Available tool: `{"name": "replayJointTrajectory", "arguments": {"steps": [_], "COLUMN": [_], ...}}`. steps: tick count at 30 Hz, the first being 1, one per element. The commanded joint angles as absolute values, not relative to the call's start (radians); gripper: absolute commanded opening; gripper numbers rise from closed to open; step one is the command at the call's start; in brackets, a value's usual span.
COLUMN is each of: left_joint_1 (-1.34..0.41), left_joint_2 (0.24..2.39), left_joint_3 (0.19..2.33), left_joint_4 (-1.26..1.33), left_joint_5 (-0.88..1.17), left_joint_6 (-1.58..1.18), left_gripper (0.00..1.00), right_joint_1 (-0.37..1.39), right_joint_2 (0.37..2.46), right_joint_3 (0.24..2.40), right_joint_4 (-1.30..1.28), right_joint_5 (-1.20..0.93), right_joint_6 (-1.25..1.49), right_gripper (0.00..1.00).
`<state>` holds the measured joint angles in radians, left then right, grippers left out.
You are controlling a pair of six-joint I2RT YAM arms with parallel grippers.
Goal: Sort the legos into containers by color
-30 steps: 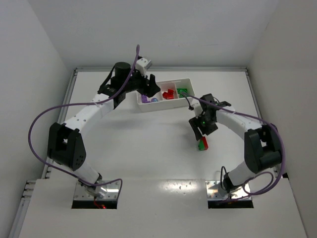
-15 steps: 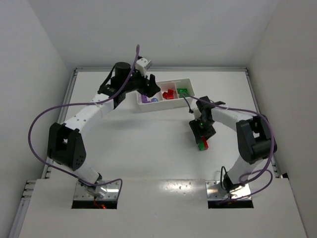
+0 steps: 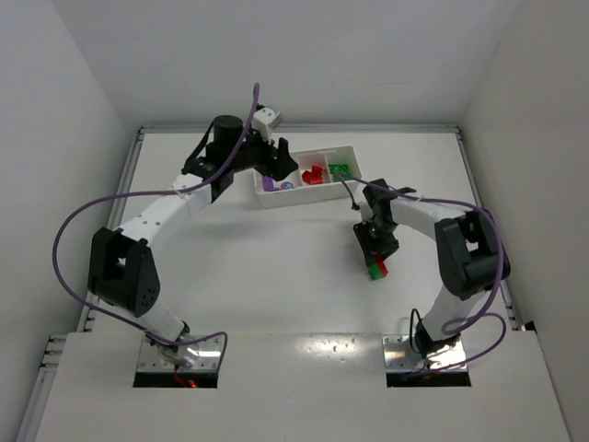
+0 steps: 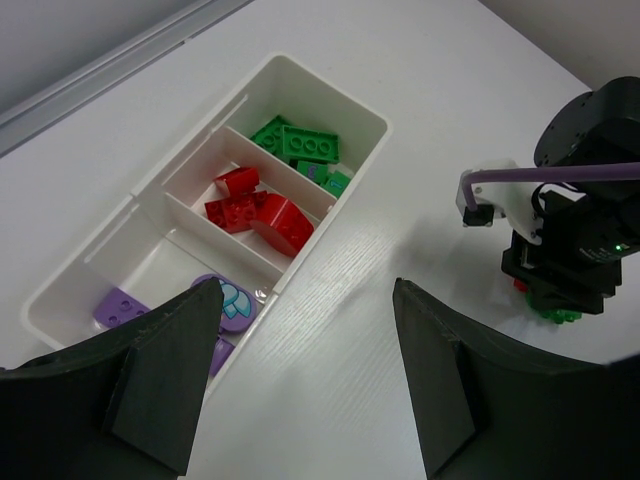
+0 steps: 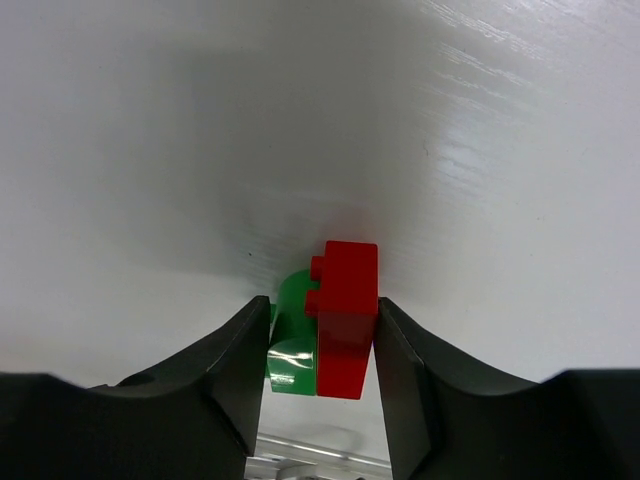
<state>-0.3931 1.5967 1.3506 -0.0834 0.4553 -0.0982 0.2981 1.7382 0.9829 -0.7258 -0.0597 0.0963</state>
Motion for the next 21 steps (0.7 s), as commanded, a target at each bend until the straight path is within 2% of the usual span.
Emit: {"name": "replayJointTrajectory", "arguments": {"steps": [1,11,16,21], "left_joint_1": [-0.391,-0.391,-0.391,-0.391], "left_joint_2": [1.6,1.6,1.6,1.6], "left_joint_3": [1.347,1.347,1.347,1.347], "left_joint_4": [-0.078,-0.078,-0.078,-0.078], "left_joint_5": [0.46,0.46,0.46,0.46], "left_joint_6": [-0.106,-0.106,-0.097,-0.097], "left_gripper": [0.75,0.75,0.75,0.75], "right_joint_1": [0.293,0.293,0.284,0.284], "right_joint_2": [1.755,1.816,1.816,1.807], "right_joint_3": [1.019,1.081,1.092,1.083], "right_joint_4": [-0.712,-0.721,-0.721,-0.721], "right_joint_5": [-0.055,-0.103,-0.103,-0.08], "right_joint_6": [0.118,0.127,0.137,0.146], "right_gripper": [0.46,0.53,0.53,0.48]}}
